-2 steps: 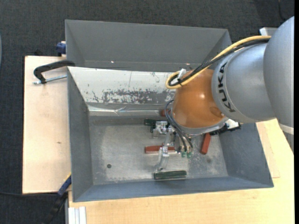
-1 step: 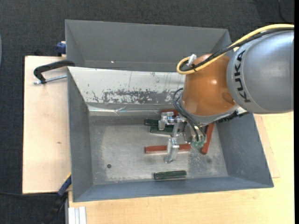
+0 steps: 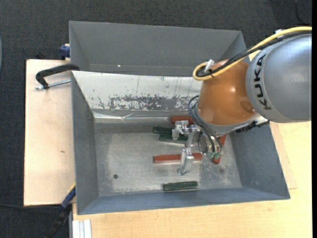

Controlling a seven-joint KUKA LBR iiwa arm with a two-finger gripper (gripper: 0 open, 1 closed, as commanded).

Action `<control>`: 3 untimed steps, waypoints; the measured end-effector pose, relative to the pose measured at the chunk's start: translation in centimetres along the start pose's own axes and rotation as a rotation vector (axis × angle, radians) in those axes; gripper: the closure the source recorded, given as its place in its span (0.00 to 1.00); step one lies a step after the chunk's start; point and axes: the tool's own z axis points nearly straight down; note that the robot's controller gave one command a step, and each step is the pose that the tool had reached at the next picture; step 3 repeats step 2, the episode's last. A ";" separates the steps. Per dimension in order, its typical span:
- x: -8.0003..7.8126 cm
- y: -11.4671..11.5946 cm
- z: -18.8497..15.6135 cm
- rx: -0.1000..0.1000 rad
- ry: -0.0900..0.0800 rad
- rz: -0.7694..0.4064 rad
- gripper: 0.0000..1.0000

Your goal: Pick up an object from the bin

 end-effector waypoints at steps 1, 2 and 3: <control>1.4 -1.0 6.3 0.000 0.007 0.029 0.00; 1.2 -0.6 6.1 0.000 0.003 0.095 1.00; 1.2 -0.6 6.1 0.000 0.003 0.095 1.00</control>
Offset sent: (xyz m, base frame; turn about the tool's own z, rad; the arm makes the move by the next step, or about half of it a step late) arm -0.0127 -0.0068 -0.0615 0.0945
